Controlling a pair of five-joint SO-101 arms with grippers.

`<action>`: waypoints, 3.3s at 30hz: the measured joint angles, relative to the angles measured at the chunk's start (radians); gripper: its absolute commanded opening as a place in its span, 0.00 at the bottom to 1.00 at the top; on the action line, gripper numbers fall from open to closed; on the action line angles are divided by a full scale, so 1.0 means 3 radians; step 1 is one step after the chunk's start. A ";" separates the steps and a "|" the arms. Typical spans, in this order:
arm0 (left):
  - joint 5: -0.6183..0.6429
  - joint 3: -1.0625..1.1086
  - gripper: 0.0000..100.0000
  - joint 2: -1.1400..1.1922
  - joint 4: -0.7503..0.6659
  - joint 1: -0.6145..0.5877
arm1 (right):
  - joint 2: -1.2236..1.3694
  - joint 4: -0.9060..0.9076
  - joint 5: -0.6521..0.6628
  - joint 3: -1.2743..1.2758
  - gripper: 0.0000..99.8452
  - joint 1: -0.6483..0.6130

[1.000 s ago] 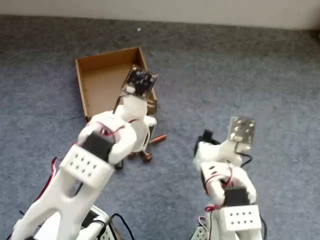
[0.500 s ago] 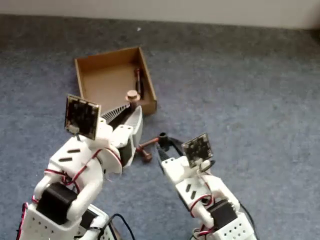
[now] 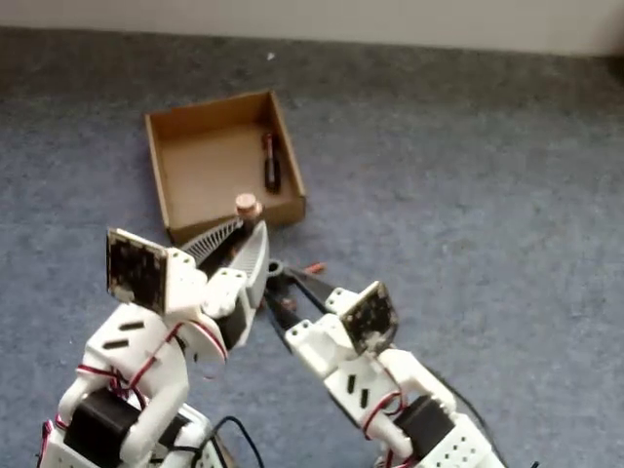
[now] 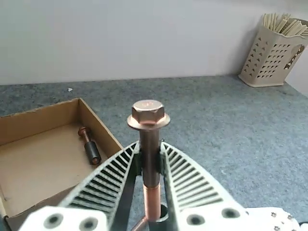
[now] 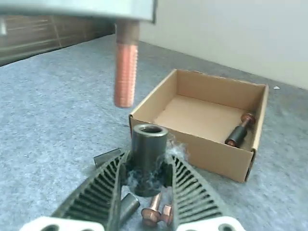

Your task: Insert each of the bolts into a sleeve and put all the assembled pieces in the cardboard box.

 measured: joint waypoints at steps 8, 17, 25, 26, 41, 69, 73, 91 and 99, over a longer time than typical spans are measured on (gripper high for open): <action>0.0000 0.0194 0.00 -0.0419 0.0000 0.0000 | 0.0000 -0.0005 0.0440 -0.0041 0.00 -0.0266; 0.0000 0.0307 0.00 -0.0486 -0.0026 -0.0015 | 0.0005 -0.0010 0.0481 -0.0225 0.00 -0.0266; 0.0000 0.0312 0.00 -0.0486 -0.0031 -0.0015 | 0.0005 -0.0010 0.0481 -0.0225 0.00 -0.0271; 0.0000 0.0312 0.00 -0.0486 -0.0031 -0.0015 | 0.0005 -0.0010 0.0481 -0.0225 0.00 -0.0271; -0.0118 0.0440 0.00 -0.0486 -0.0031 0.0251 | 0.0005 -0.0010 0.0481 -0.0240 0.00 -0.0107; -0.0706 0.0430 0.23 -0.0491 0.1059 -0.1851 | 0.0701 0.0517 -0.0128 -0.0767 0.00 0.0675; -0.0706 0.0757 0.23 -0.0486 0.1064 -0.2332 | 0.1473 0.0501 -0.0138 -0.1238 0.00 0.0690; -0.0706 0.1314 0.23 -0.0465 0.1018 -0.2624 | 0.5585 -0.1156 -0.0138 -0.3754 0.00 0.0690; -0.0706 0.1335 0.23 -0.0455 0.0972 -0.2624 | 0.6823 -0.1519 -0.0138 -0.4506 0.07 0.0690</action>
